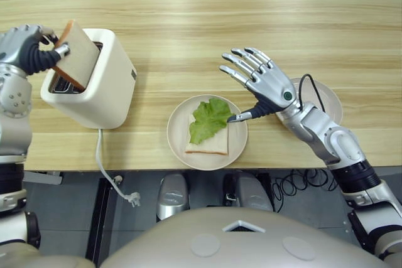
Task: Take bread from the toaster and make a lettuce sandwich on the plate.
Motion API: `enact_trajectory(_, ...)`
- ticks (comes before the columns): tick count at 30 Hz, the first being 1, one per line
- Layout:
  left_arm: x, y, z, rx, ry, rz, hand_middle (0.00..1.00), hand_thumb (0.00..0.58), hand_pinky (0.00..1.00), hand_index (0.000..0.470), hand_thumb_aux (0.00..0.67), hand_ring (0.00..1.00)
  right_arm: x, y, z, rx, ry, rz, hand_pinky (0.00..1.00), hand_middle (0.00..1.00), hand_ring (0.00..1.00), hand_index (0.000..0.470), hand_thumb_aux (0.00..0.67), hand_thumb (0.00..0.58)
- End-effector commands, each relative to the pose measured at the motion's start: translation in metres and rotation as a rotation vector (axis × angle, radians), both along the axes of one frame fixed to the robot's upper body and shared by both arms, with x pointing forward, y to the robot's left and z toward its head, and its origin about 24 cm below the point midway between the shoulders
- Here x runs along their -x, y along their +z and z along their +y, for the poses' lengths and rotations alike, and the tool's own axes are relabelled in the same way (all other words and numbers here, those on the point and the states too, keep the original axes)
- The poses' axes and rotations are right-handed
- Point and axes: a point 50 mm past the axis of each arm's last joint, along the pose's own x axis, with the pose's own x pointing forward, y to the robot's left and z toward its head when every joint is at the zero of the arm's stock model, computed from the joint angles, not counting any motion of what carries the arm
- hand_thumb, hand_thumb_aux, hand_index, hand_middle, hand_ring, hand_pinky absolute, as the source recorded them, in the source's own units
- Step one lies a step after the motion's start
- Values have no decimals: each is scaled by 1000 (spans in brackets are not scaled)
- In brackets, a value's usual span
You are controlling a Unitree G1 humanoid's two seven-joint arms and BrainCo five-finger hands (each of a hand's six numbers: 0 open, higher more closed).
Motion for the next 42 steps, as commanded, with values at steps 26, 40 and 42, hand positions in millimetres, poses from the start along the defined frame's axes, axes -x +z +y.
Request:
enact_trajectory(26,-12,54,-78,336,-376,-150,1000,580,1000,460,670,1000,-12,-6,-9,-70,-51,27,0,0,0,0,0,0)
enact_trajectory(40,-12,-22,-159,762,-693,236,1000,580,1000,460,670,1000,-42,36,-74,-454,-251,57,0,0,0,0,0,0)
enact_trajectory(42,-10,-35,-168,797,-710,298,1000,580,1000,460,670,1000,-41,40,-76,-455,-243,52,0,0,0,0,0,0)
